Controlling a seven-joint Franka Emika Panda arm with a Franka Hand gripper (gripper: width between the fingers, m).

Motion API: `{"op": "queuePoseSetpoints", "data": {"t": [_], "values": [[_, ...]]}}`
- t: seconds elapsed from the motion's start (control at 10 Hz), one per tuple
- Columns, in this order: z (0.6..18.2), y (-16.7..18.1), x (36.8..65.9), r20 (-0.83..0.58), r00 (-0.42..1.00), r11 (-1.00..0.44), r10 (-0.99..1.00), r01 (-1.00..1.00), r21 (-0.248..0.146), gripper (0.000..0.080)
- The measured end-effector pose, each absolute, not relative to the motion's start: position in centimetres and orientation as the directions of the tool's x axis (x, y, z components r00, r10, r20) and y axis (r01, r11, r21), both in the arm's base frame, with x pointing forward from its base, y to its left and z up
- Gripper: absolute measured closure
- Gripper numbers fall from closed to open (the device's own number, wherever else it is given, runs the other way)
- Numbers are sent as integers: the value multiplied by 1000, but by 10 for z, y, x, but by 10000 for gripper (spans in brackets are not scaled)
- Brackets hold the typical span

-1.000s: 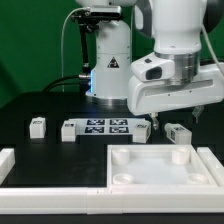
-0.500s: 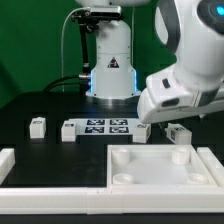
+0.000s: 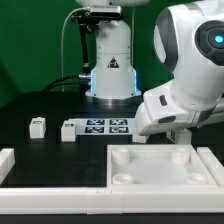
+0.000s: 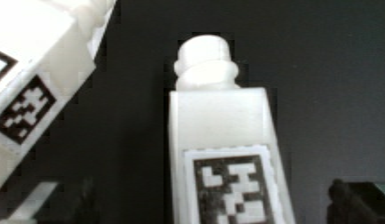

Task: Assemble one leg

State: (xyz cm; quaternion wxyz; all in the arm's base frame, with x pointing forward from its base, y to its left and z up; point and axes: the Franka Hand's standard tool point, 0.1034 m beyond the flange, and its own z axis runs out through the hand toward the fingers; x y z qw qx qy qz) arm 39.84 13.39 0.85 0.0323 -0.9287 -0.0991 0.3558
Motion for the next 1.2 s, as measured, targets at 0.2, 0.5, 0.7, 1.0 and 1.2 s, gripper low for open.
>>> {"op": "queuePoseSetpoints", "data": {"t": [0.2, 0.5, 0.7, 1.0, 1.2], "values": [[6, 136, 398, -644, 735, -977, 211, 166, -131, 150], [5, 139, 397, -641, 736, -976, 218, 173, -133, 412], [5, 139, 397, -641, 736, -976, 217, 173, -133, 509], [5, 139, 397, -641, 736, -976, 217, 172, -133, 509], [5, 139, 397, -641, 736, -976, 217, 172, -133, 509]]}}
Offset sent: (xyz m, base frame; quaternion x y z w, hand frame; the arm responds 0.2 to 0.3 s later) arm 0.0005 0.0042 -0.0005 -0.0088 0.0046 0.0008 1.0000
